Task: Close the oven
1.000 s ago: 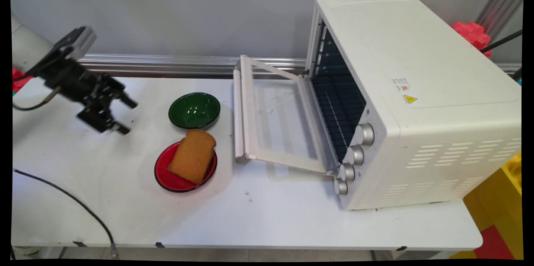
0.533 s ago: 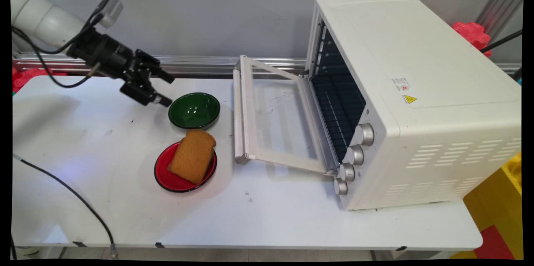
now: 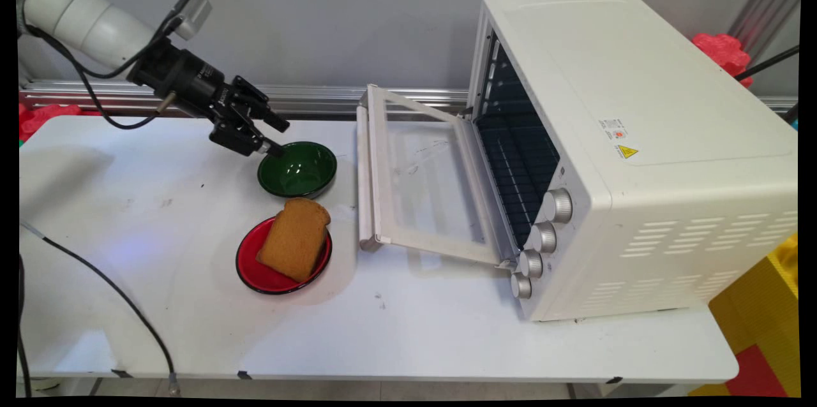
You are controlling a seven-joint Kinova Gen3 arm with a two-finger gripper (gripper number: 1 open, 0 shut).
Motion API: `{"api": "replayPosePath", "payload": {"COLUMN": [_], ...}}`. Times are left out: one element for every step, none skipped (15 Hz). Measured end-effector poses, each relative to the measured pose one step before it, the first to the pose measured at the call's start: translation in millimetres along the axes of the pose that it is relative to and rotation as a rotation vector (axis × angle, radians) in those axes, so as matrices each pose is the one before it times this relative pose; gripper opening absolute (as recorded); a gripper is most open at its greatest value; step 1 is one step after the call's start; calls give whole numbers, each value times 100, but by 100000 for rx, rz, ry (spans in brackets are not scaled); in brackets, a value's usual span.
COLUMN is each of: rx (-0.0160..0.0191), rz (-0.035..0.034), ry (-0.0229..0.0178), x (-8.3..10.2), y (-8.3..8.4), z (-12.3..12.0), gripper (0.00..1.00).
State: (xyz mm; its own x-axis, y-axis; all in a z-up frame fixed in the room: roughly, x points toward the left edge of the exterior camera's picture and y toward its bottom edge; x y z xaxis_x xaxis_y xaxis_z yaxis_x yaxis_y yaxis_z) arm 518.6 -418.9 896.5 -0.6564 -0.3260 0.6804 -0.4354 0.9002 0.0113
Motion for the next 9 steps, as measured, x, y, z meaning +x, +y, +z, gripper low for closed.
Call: {"api": "replayPosePath", "payload": {"rx": [-210, -186, -362, -304, -324, -260, -269, -262, -328], "rz": [141, -9, -35, -10, -69, -41, -84, -54, -61], "ry": [-370, -330, -601, -568, -518, -365, -274, -193, -169], "x": [54, 9, 14, -2, -4, 8, -14, 5, 10], "y": [-136, -86, -140, -120, -135, -107, -72, -58, -78], "z": [123, 87, 141, 120, 126, 104, 96, 88, 138], "gripper": [0, 0, 0, 0, 0, 0, 0, 0, 0]}}
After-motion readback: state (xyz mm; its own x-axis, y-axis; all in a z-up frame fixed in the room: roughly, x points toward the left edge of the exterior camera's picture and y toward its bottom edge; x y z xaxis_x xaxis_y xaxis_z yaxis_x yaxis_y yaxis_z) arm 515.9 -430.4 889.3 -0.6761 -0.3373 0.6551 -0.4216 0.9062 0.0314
